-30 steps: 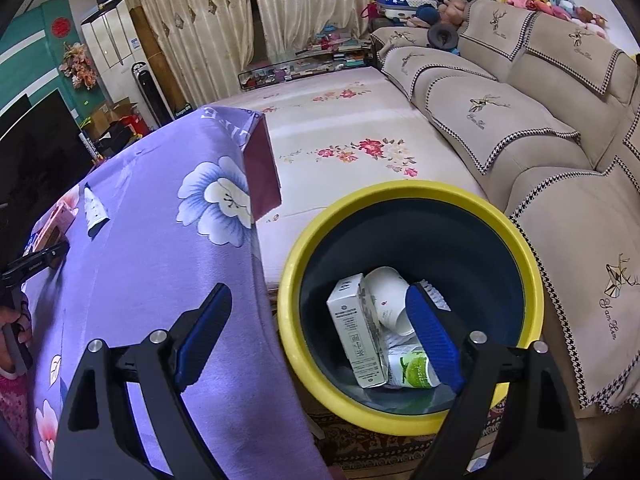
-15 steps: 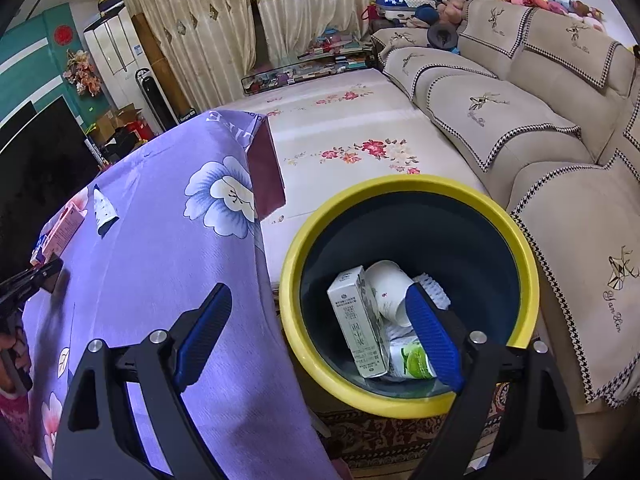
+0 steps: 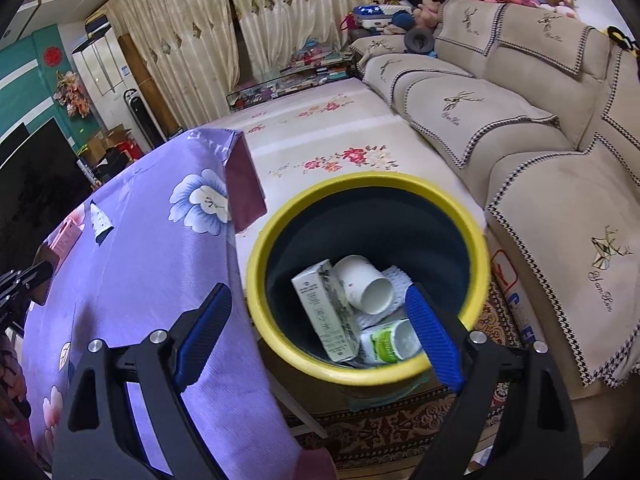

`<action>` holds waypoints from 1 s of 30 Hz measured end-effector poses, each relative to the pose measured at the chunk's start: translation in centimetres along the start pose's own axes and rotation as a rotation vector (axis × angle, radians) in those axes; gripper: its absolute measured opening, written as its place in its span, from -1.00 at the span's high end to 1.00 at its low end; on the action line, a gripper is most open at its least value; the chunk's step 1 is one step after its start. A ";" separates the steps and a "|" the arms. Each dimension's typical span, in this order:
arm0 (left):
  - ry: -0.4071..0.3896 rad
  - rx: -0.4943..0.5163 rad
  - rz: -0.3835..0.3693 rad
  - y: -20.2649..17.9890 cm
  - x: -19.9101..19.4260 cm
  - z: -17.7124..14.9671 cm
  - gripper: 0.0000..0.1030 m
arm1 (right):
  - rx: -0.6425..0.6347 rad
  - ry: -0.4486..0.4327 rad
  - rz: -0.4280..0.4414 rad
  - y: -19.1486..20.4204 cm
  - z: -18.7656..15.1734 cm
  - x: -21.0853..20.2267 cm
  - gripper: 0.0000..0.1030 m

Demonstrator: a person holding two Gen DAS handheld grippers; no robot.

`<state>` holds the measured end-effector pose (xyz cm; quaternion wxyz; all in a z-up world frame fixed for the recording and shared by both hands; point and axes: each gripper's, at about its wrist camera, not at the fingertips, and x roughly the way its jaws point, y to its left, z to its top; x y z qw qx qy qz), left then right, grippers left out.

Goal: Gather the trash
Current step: 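Carry the brown tray over the yellow bin and open the left gripper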

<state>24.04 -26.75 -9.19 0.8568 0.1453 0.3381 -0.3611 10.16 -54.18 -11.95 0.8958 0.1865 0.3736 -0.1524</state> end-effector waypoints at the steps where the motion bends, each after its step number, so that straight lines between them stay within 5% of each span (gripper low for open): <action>1: -0.004 0.018 -0.019 -1.2 0.3 0.6 0.90 | 0.005 -0.008 -0.005 -0.4 -0.1 -0.5 -0.63; 17: 0.085 0.119 -0.234 -12.1 8.8 7.1 0.90 | 0.077 -0.085 -0.053 -5.7 -1.2 -4.9 -0.63; 30: 0.206 0.171 -0.299 -21.2 19.4 9.9 0.90 | 0.154 -0.090 -0.107 -9.5 -2.9 -6.7 -0.63</action>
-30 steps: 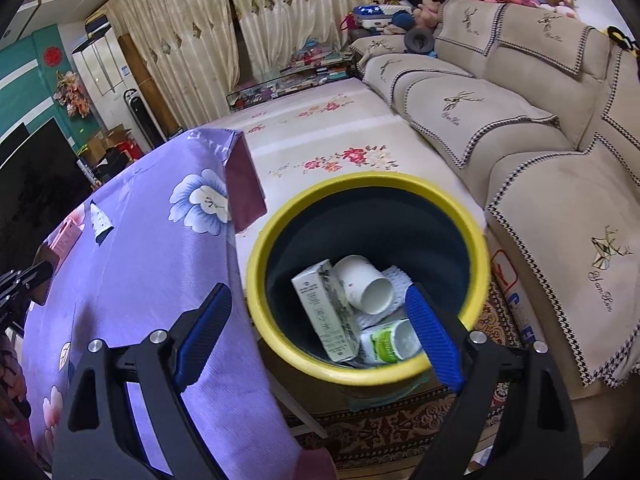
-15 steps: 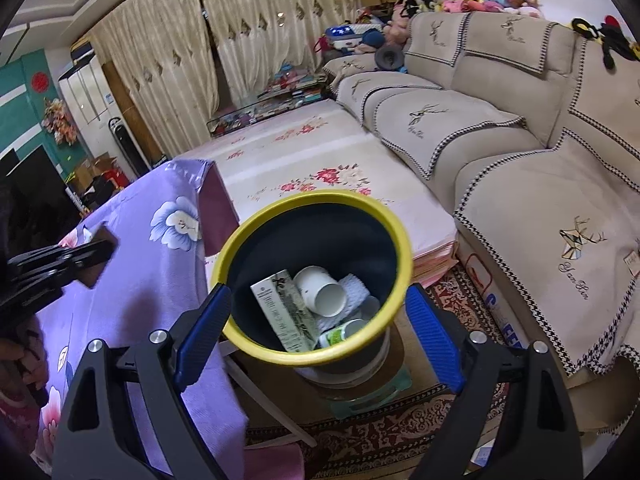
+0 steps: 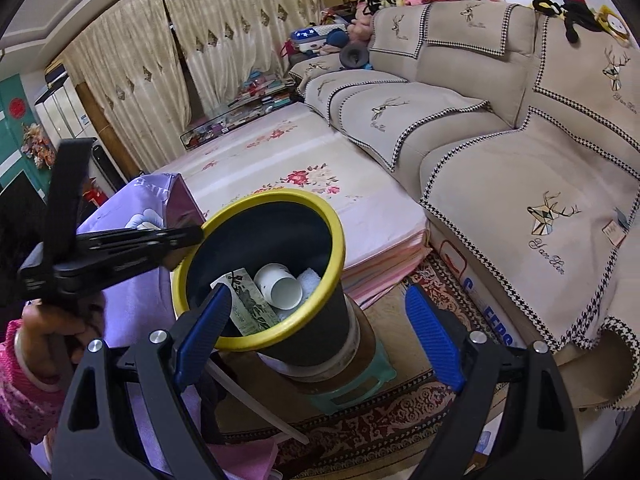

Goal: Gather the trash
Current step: 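Carry the brown tray over the yellow bin and open the left gripper, then move the left gripper back over the table toward the silver wrapper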

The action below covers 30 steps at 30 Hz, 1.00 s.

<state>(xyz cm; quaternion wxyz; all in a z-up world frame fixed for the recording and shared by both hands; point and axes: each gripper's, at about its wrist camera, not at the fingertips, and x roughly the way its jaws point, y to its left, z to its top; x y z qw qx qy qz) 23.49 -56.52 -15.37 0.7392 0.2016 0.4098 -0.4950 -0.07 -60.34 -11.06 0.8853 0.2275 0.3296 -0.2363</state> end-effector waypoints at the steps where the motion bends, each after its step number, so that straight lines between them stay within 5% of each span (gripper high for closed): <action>1: 0.005 0.002 0.001 -0.2 0.5 0.1 0.90 | 0.002 0.000 -0.001 -0.1 -0.1 -0.1 -0.63; 2: 0.012 0.003 0.004 -0.4 1.1 0.2 0.89 | 0.004 0.001 -0.001 -0.1 -0.1 -0.2 -0.63; 4: 0.020 -0.003 0.013 -0.6 2.2 0.4 0.57 | 0.004 0.000 -0.002 -0.1 -0.1 -0.4 -0.63; 6: 0.013 -0.020 0.032 -0.4 2.6 0.5 -0.08 | 0.001 -0.001 -0.005 0.1 -0.1 -0.6 -0.63; 12: -0.034 -0.051 0.042 1.6 -0.8 -0.6 -0.33 | -0.009 -0.004 -0.007 0.6 -0.1 -1.0 -0.63; 18: -0.197 -0.113 0.087 5.8 -10.8 -5.0 -0.73 | -0.038 0.022 0.019 2.2 -0.5 0.0 -0.63; 25: -0.349 -0.321 0.240 15.5 -23.1 -15.0 -0.85 | -0.115 0.078 0.076 6.8 -0.9 2.6 -0.63; 30: -0.432 -0.452 0.433 22.0 -29.7 -23.7 -0.90 | -0.224 0.114 0.135 12.7 -0.8 4.5 -0.63</action>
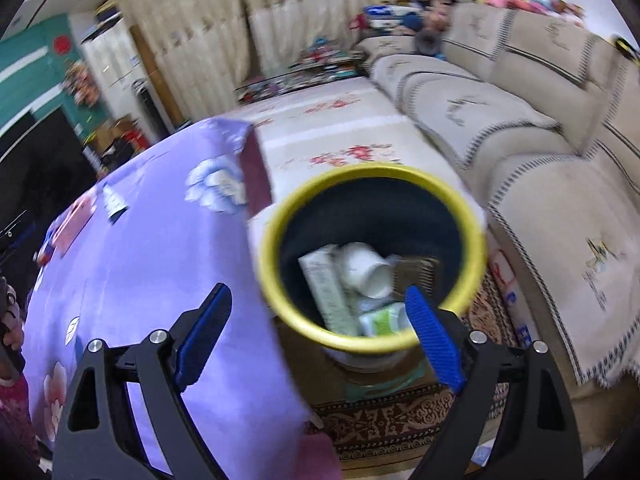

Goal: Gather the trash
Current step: 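Move the left gripper back over the table toward the silver wrapper, then grasp the white-and-silver wrapper with the right gripper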

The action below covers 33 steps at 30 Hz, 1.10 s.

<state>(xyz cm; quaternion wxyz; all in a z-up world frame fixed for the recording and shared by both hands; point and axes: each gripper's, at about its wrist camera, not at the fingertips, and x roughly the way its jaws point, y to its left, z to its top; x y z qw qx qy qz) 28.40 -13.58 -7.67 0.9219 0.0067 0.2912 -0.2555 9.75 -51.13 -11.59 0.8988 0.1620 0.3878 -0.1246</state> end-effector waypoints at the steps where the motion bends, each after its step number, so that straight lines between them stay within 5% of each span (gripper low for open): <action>1: -0.008 -0.015 0.031 1.7 -0.4 -0.4 -0.90 | -0.025 0.005 0.013 1.3 0.4 0.5 -0.63; 9: -0.010 -0.077 0.231 11.2 -3.0 -4.0 -0.90 | -0.221 0.002 0.136 12.5 4.5 3.5 -0.63; 20: -0.008 -0.095 0.218 11.9 -1.8 -5.5 -0.90 | -0.512 0.061 0.302 29.6 10.8 12.7 -0.63; 33: -0.018 -0.123 0.226 11.6 -2.0 -5.6 -0.90 | -0.595 0.179 0.260 34.3 10.6 22.1 -0.56</action>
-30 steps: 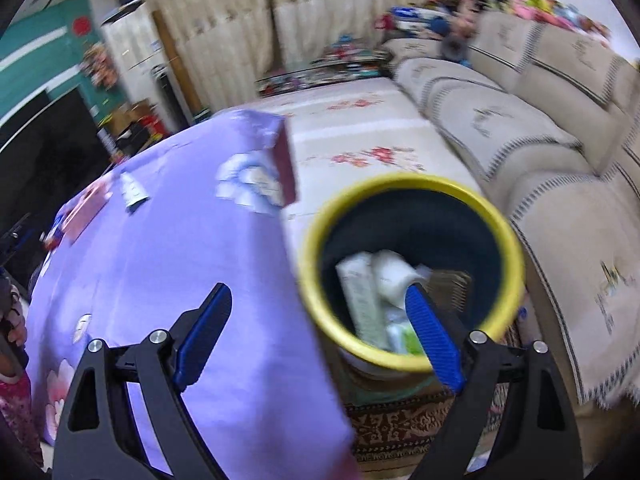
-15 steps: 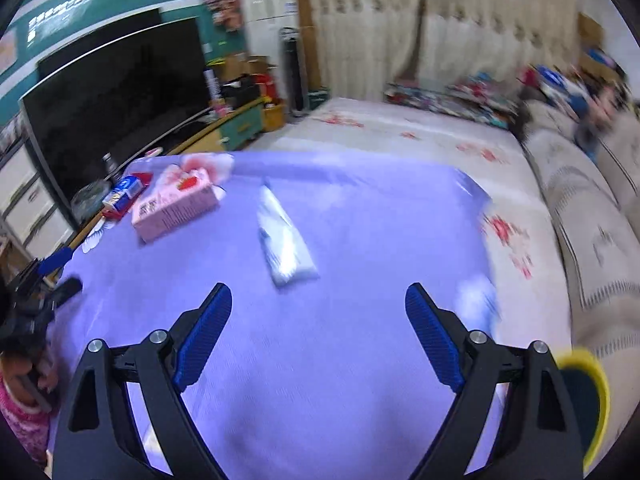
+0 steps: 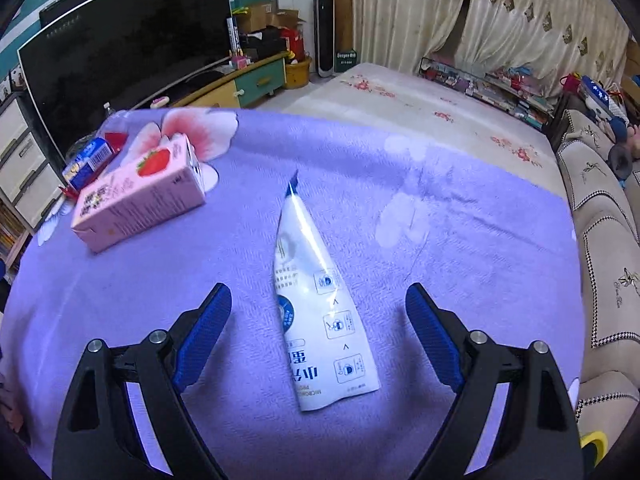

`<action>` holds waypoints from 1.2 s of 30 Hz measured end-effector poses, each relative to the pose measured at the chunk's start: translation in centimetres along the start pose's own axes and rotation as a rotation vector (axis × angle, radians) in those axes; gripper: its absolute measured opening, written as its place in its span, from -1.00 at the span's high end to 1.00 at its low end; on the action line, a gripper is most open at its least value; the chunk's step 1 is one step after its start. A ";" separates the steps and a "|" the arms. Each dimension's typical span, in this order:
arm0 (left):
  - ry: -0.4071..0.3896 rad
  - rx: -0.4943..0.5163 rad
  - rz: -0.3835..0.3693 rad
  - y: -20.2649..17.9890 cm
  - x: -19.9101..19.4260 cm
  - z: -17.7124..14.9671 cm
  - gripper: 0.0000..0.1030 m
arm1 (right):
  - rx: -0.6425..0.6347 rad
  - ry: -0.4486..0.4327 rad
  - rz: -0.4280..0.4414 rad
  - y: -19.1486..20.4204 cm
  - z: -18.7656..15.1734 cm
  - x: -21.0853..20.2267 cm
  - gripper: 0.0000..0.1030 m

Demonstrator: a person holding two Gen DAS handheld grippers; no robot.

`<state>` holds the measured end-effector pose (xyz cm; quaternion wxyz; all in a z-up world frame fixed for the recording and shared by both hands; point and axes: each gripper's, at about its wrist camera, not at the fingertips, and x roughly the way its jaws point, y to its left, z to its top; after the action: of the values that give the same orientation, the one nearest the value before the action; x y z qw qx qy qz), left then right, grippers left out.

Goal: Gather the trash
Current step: 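Grasp the white-and-silver wrapper with the right gripper, then carry the wrapper over the yellow bin and open the right gripper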

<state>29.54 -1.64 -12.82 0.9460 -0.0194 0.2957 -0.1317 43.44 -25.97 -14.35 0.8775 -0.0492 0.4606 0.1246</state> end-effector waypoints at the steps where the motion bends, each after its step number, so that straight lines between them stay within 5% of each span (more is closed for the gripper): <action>1: 0.001 -0.001 -0.003 0.0 0.0 0.0 -0.90 | -0.002 0.007 0.001 0.0 -0.1 0.3 -0.41; 5: 0.004 0.008 -0.004 -0.3 0.1 -0.1 -0.90 | -0.022 -0.003 -0.019 0.5 -0.2 0.5 -0.11; 7: 0.002 0.013 -0.001 -0.4 0.0 -0.1 -0.90 | -0.024 -0.009 -0.018 1.0 -0.4 0.4 0.24; 18: -0.022 0.034 0.001 -0.6 -0.4 -0.1 -0.90 | 0.003 -0.006 -0.002 1.6 -1.5 -1.0 0.31; 25: -0.032 0.035 0.002 -0.6 -0.6 -0.1 -0.90 | 0.051 -0.083 0.009 0.8 -3.5 -7.1 0.30; 30: -0.034 0.041 0.006 -0.8 -0.6 -0.1 -0.90 | 0.100 -0.147 -0.037 -1.5 -7.1 -12.8 0.30; 36: -0.043 0.045 0.004 -0.9 -0.8 -0.1 -0.90 | 0.286 -0.181 -0.177 -9.3 -13.9 -18.4 0.29</action>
<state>28.58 -2.32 -12.37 0.9526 -0.0004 0.2721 -0.1360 24.83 -40.87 -7.46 0.9209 0.0471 0.3866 -0.0159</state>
